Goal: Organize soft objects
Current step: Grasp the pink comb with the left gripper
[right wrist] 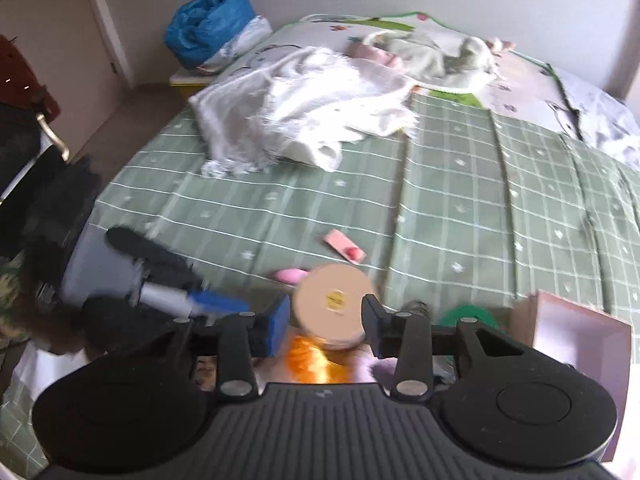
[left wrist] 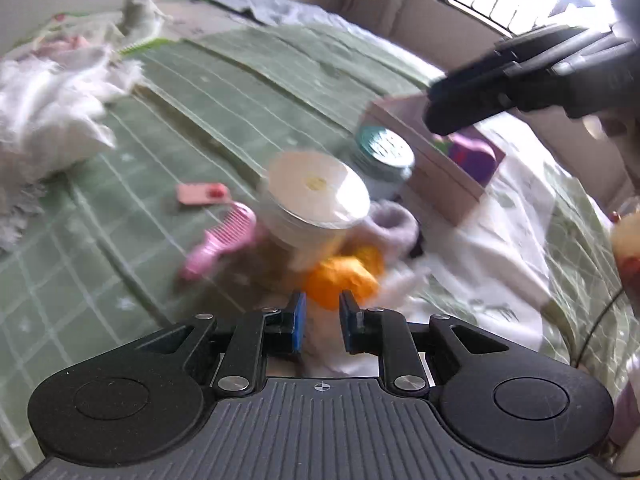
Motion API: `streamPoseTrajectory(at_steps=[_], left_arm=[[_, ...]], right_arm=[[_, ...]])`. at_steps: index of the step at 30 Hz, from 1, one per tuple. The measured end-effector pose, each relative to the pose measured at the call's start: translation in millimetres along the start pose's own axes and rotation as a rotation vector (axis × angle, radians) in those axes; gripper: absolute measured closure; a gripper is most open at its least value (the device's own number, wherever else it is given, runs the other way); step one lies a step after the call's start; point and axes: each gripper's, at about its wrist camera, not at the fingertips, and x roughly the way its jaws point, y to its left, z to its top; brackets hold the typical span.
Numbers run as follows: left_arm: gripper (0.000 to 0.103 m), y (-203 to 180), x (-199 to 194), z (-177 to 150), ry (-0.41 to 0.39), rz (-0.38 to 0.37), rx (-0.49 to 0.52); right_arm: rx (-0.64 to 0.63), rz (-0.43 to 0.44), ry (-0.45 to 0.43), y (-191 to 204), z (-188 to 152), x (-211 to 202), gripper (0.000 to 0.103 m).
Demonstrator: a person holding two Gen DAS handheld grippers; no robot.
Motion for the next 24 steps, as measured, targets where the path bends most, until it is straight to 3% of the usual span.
streamPoseTrajectory(at_steps=[2, 4, 6, 8, 10, 15, 17, 21, 24], left_arm=[[0.080, 5, 3, -3, 0.009, 0.006, -0.053], [0.080, 19, -1, -4, -0.006, 0.074, -0.119], [0.080, 41, -8, 0, -0.053, 0.166, -0.214], [0.080, 61, -12, 7, -0.104, 0.188, -0.267], [0.080, 63, -5, 20, -0.105, 0.184, -0.172], [0.075, 20, 39, 42, 0.001, 0.247, 0.342], [0.075, 14, 62, 42, 0.061, 0.283, 0.464], [0.075, 21, 97, 35, 0.167, 0.258, 0.537], [0.075, 28, 109, 33, 0.167, 0.231, 0.523]], right_arm=[[0.008, 0.006, 0.012, -9, -7, 3, 0.063], [-0.013, 0.020, 0.021, -10, -16, 7, 0.059], [-0.032, 0.065, 0.039, -6, -27, 14, 0.050], [-0.058, 0.101, 0.075, 4, -38, 25, 0.049], [-0.100, 0.083, 0.119, 15, -47, 37, 0.049], [-0.150, 0.060, 0.135, 26, -58, 38, 0.049], [-0.140, 0.056, 0.140, 22, -64, 36, 0.049], [-0.056, 0.023, 0.198, 1, -84, 34, 0.049], [0.019, 0.017, 0.262, -15, -107, 32, 0.049]])
